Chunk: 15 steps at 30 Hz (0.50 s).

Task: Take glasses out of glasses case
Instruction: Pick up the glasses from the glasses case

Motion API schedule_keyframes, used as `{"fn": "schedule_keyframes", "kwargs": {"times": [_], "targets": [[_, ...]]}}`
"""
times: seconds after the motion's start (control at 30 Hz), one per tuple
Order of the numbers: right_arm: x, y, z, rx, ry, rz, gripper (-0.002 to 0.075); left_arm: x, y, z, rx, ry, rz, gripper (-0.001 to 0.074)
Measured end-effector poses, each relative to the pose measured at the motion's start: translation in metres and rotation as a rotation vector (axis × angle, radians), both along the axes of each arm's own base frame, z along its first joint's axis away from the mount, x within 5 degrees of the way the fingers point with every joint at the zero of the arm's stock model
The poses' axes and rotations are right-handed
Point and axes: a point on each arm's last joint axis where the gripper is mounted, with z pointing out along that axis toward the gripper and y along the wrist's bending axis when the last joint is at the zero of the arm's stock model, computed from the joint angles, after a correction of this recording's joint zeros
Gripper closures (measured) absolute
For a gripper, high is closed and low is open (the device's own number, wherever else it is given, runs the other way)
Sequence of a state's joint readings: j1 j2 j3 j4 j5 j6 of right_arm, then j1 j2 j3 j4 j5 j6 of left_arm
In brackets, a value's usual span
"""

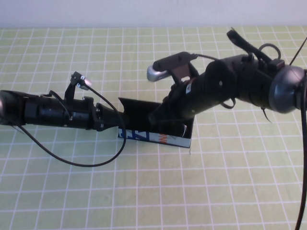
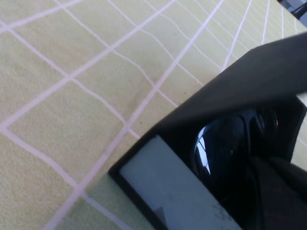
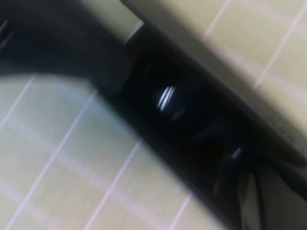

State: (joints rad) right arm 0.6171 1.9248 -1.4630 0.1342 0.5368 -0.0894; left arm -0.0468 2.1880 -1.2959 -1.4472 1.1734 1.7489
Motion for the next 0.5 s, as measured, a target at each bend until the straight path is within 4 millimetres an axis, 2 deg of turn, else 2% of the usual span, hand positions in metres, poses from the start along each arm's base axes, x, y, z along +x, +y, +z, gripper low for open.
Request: {"fn": "schedule_keyframes", "kwargs": {"times": [0.23,0.5], "targets": [[0.029,-0.001,0.01,0.043,-0.027,-0.044,0.0742,0.0,0.0,0.0,0.0,0.002,-0.002,0.0738],[0.068,-0.002,-0.006,0.061,0.035,-0.093,0.0742,0.0,0.0,0.0,0.001,0.003,-0.003,0.0738]]}}
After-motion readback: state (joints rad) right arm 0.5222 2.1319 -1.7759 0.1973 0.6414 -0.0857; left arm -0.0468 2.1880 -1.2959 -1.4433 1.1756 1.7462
